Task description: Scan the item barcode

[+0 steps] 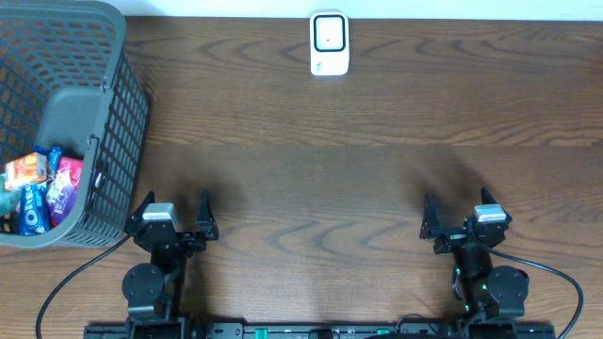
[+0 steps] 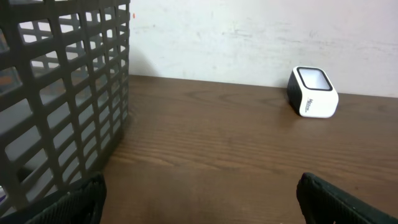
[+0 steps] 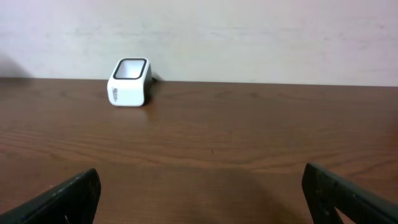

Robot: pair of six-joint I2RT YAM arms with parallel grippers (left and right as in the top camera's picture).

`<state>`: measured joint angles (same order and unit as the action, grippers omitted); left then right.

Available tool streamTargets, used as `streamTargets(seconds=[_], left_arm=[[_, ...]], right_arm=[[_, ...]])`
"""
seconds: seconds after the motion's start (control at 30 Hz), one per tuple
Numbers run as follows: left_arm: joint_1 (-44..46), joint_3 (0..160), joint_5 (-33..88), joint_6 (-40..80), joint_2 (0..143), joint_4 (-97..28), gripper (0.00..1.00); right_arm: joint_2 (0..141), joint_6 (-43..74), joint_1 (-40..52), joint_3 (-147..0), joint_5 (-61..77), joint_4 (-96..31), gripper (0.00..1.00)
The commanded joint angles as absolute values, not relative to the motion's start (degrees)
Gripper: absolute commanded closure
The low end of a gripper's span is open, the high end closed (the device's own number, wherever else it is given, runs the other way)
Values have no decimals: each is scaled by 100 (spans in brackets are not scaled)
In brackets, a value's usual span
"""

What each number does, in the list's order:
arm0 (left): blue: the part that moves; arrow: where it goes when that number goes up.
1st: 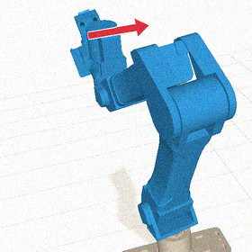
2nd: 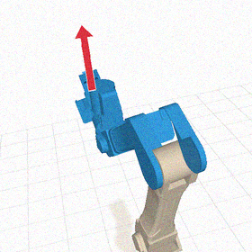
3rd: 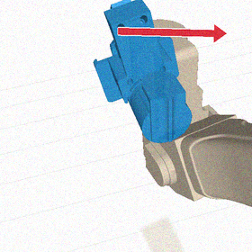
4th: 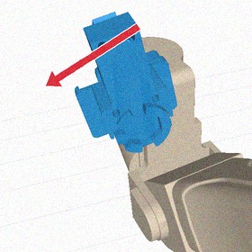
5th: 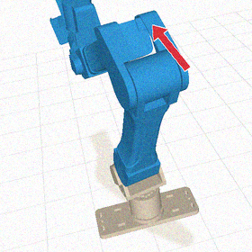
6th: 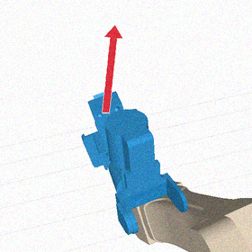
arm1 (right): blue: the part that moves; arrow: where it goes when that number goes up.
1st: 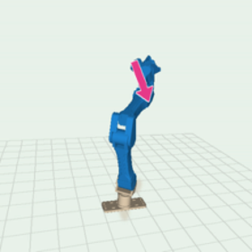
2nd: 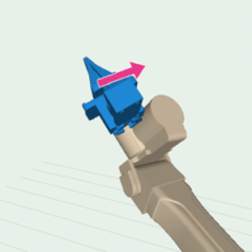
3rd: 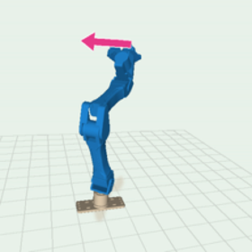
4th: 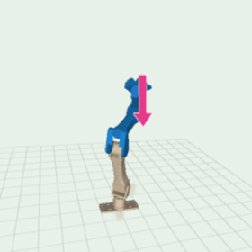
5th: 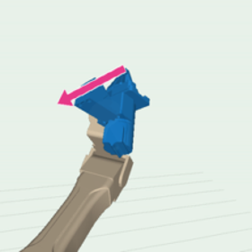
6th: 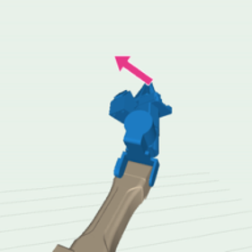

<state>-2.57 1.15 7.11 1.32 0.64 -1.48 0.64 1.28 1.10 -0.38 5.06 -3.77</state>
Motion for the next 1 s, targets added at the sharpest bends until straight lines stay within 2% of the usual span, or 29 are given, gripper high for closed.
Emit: streamTargets(seconds=[0.0, 0.07, 0.2, 0.23, 0.3, 0.4, 0.47, 0.57, 0.63, 0.77, 0.87, 0.97], left_arm=[[-283, 23, 705, 134, 62, -355, 2], [-279, 25, 937, 327, 62, -134, 2], [-276, 25, 3317, 2228, 60, 676, 2], [-276, 25, 3538, 2480, 60, 757, 2], [-276, 25, 3629, 3041, 60, 1273, 2], [-276, 25, 3656, 3249, 60, 2010, 2], [-276, 30, 3695, 3468, 60, 2943, 2], [-283, 189, 3660, 3459, 62, 4007, 2], [-283, 537, 3378, 3439, 69, 4246, 2], [-283, 1450, 3142, 2692, 384, 3564, 2], [-283, 2783, 2904, 1747, 1155, 1188, 2], [-283, 3979, 2639, 1457, 2075, -906, 2]], right_arm=[[45, 211, 158, -32, 460, -405, 1], [45, 211, 158, -32, 460, -405, 1], [45, 211, 158, -32, 460, -405, 1], [45, 209, 161, -32, 460, -403, 1], [45, 211, 158, -32, 460, -403, 1], [45, 211, 158, -32, 460, -405, 1], [45, 211, 158, -32, 460, -403, 1], [45, 209, 158, -32, 460, -405, 1], [45, 211, 161, -32, 460, -405, 1], [45, 211, 161, -32, 460, -403, 1], [45, 211, 158, -32, 460, -405, 1], [45, 211, 161, -32, 460, -405, 1]])
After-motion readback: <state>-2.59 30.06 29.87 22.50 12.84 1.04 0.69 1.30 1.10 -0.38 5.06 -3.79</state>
